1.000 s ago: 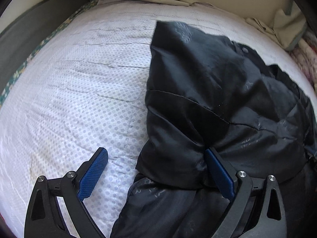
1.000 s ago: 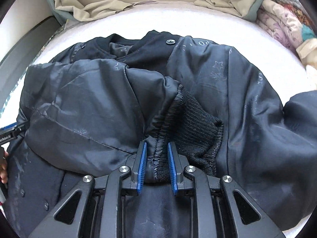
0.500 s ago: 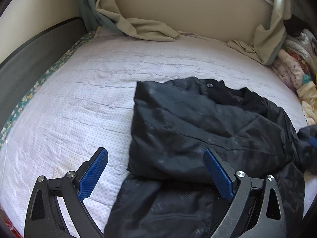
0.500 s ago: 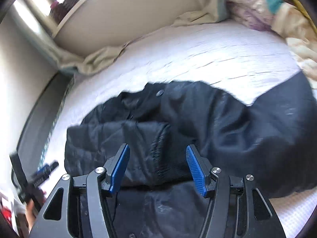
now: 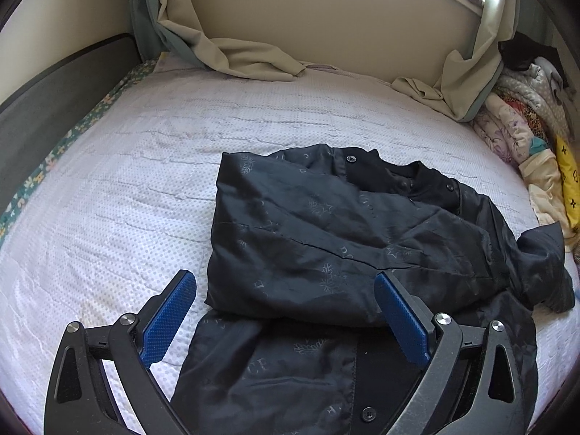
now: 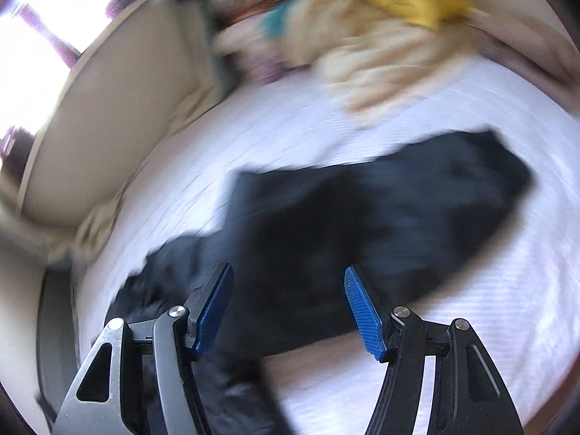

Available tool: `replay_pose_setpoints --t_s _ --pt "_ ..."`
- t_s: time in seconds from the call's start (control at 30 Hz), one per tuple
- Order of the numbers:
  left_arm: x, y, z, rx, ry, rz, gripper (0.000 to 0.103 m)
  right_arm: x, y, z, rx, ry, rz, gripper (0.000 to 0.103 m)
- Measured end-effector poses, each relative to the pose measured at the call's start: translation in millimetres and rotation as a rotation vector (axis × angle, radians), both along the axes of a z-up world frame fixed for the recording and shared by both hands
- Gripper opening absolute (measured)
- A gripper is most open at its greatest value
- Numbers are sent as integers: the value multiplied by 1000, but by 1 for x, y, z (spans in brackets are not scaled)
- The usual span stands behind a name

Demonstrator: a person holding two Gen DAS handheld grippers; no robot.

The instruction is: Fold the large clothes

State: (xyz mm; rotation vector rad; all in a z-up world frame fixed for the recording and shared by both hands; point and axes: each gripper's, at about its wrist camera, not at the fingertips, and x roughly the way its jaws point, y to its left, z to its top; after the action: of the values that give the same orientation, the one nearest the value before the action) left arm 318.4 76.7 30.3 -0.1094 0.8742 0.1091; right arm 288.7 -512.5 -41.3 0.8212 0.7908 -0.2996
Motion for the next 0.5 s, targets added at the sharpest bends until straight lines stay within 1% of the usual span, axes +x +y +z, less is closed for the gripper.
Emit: replay_pose_setpoints --t_s 0.13,0.23,0.33,0.4,0.5 --pt "-4 3 1 -13 -1 6 100 -28 -49 -31 147 21 -166 62" --pt "-4 1 0 -8 1 3 100 -35 -74 -56 255 22 -232 62" --pt "-4 -1 -4 -6 14 -2 100 -40 -89 -80 372 -1 -293 62" --pt "-3 -2 -8 -12 26 -6 100 -39 -96 -90 412 -23 -329 62" --pt "-2 -3 -9 -20 29 -10 100 -32 -101 -93 404 -70 -347 62"
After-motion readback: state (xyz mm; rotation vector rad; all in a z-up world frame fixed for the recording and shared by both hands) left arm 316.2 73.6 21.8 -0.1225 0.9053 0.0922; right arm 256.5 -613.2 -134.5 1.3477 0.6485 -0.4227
